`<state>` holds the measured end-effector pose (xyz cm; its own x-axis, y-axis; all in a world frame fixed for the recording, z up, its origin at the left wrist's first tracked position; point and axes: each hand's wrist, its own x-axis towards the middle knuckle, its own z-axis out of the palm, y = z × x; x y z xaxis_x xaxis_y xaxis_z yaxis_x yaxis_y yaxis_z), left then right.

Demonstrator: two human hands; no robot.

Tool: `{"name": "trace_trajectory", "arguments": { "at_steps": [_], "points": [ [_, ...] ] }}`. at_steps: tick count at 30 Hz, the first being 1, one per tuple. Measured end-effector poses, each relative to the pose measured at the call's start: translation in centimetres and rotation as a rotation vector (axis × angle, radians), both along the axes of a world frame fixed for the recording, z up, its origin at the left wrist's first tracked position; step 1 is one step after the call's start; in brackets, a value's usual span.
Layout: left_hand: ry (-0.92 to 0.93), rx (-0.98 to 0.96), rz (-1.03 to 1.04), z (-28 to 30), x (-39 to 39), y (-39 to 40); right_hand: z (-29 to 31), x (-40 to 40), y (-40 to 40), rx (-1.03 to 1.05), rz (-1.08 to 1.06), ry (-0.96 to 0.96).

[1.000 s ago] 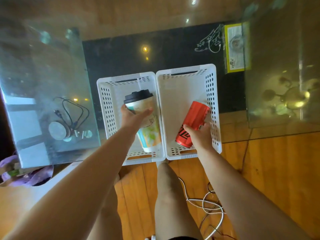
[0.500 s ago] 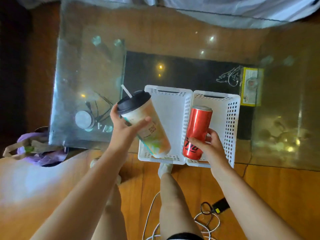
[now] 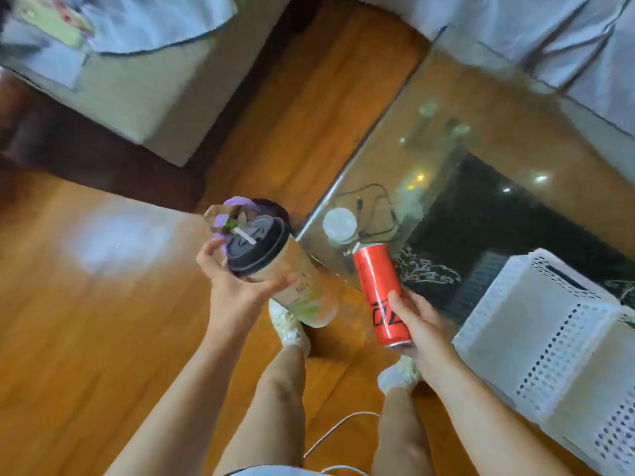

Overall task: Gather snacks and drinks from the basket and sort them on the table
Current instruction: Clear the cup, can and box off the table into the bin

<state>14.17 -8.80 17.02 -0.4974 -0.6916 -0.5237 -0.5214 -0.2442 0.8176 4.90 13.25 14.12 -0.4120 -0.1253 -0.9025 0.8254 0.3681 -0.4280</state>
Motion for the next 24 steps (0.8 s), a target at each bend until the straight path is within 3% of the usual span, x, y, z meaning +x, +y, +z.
{"name": "trace_trajectory", "arguments": {
  "at_steps": [5,11,15,20,24],
  "points": [
    [-0.068,-0.106,0.183,-1.9,5.3,-9.3,-2.3,3.0,-11.6,-0.01,-0.007,-0.211],
    [-0.113,-0.143,0.219,-9.1,6.2,-14.2,-7.3,4.8,-20.9,0.091,-0.032,-0.384],
    [-0.077,-0.115,0.22,-15.0,4.5,-15.2,-12.1,4.8,-23.8,0.182,-0.012,-0.376],
    [-0.044,-0.144,0.201,-21.0,2.8,-15.7,-18.5,4.0,-26.1,0.21,0.004,-0.233],
    [-0.027,-0.182,0.295,-24.7,2.2,-15.4,-22.8,3.4,-28.1,0.212,0.019,-0.145]
  ]
}}
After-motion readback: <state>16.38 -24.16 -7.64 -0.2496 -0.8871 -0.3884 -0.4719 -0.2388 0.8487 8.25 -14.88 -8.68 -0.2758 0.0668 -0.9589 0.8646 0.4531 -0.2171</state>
